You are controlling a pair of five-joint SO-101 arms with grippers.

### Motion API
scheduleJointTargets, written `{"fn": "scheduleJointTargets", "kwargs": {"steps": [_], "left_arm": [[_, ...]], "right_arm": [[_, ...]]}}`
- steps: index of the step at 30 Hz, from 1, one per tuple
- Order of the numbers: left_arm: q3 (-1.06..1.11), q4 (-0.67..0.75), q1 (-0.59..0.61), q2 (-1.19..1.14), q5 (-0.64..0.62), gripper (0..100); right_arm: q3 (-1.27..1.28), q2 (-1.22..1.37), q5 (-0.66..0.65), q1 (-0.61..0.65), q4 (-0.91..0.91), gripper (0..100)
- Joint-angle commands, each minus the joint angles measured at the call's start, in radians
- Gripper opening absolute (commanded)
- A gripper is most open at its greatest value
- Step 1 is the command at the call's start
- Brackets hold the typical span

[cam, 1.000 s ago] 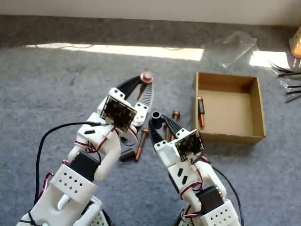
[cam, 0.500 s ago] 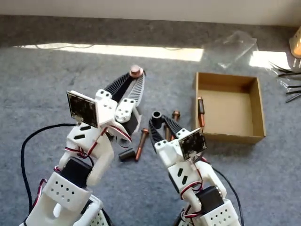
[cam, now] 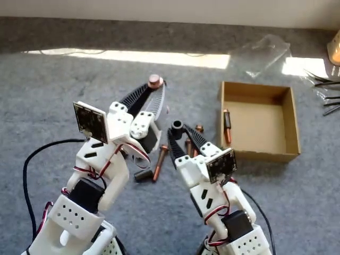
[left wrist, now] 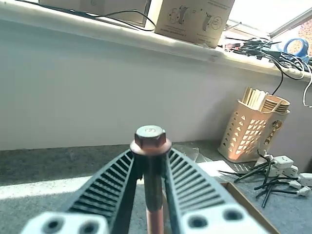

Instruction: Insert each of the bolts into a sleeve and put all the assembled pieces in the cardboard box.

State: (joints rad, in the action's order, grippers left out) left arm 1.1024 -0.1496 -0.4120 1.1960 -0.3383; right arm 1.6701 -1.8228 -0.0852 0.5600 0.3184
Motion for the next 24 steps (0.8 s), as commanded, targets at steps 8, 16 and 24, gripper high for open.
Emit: {"fn": "scheduleJointTargets", "kwargs": {"steps": [8, 16, 24], "left_arm": [[-0.061, -0.029, -0.059, 0.035, 0.057, 1], [-0.061, -0.078, -0.131, 0.035, 0.137, 1], [-0.062, -0.118, -0.125, 0.035, 0.137, 1]], "right_arm": [[0.15, -0.004, -0.104, 0.033, 0.042, 0.5], [0.15, -0.004, -0.109, 0.03, 0.091, 0.5], [0.15, -0.004, -0.106, 0.03, 0.091, 0.5]]}}
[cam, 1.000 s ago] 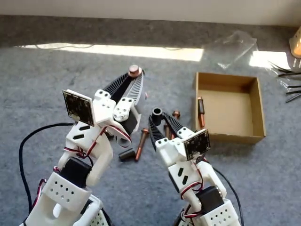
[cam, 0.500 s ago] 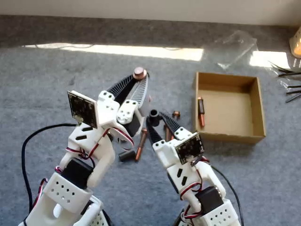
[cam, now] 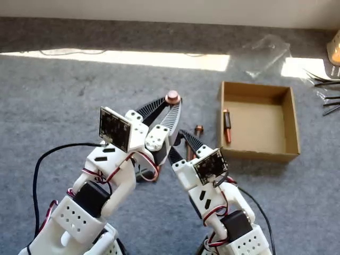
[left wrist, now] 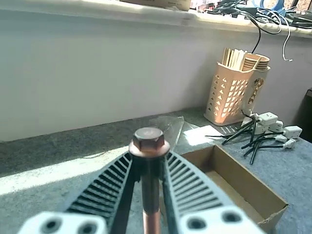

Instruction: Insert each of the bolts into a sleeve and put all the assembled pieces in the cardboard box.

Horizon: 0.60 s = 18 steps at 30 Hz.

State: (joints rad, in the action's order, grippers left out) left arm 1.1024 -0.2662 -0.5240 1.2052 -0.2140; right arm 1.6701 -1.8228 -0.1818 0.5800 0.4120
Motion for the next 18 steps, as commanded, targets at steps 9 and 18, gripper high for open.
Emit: {"fn": "scheduleJointTargets", "kwargs": {"steps": [9, 18], "left_arm": [[-0.059, -0.002, -0.015, 0.025, 0.011, 1], [-0.058, -0.002, -0.018, 0.025, 0.009, 1]], "right_arm": [[0.15, -0.012, -0.009, 0.01, -0.002, 0.5], [0.15, -0.013, -0.008, 0.01, -0.047, 0.5]]}}
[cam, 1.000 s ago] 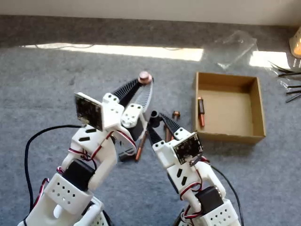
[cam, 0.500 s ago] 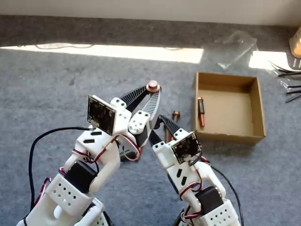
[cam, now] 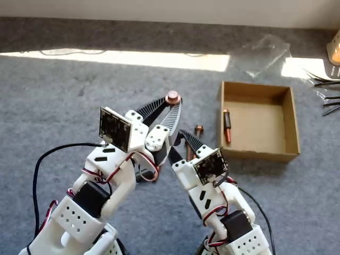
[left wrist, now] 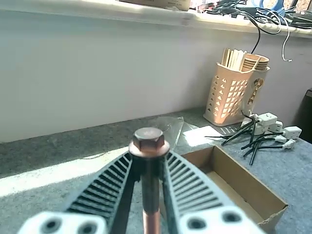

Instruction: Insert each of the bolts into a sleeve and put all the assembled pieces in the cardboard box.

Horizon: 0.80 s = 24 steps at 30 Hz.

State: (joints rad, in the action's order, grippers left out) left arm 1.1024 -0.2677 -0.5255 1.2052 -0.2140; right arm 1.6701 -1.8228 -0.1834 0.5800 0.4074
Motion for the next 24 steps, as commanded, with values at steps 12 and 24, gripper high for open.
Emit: {"fn": "scheduleJointTargets", "kwargs": {"steps": [12, 24], "left_arm": [[-0.058, 0.0, -0.016, 0.025, 0.009, 1], [-0.005, -0.002, -0.018, 0.025, 0.008, 1]], "right_arm": [[0.15, -0.013, 0.118, 0.01, -0.088, 0.5], [0.15, -0.013, 0.121, 0.01, -0.088, 0.5]]}}
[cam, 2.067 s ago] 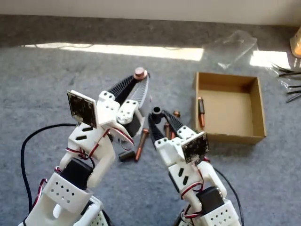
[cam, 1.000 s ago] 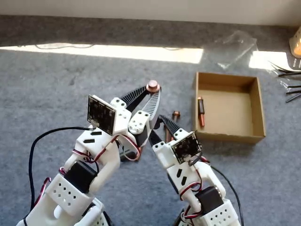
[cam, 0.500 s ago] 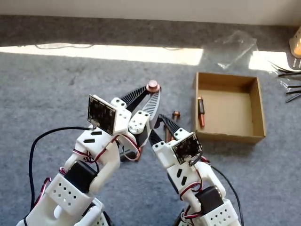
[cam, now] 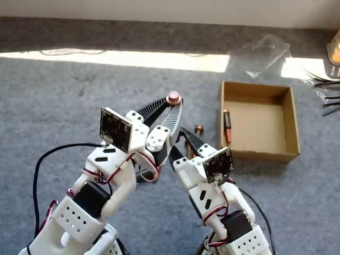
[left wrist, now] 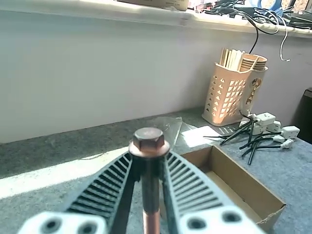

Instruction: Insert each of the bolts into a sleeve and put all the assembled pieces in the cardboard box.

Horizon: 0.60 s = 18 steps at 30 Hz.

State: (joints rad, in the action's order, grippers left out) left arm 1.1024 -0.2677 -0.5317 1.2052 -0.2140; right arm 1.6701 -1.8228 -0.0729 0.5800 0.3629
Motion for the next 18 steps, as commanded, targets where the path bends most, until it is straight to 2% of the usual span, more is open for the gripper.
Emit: {"fn": "scheduleJointTargets", "kwargs": {"steps": [1, 18], "left_arm": [[0.004, -0.002, -0.012, 0.025, 0.008, 1], [0.166, 0.003, -0.012, 0.027, 0.008, 1]], "right_arm": [[0.15, -0.013, 0.011, 0.007, -0.042, 0.5], [0.15, -0.013, 0.015, -0.028, -0.042, 0.5]]}}
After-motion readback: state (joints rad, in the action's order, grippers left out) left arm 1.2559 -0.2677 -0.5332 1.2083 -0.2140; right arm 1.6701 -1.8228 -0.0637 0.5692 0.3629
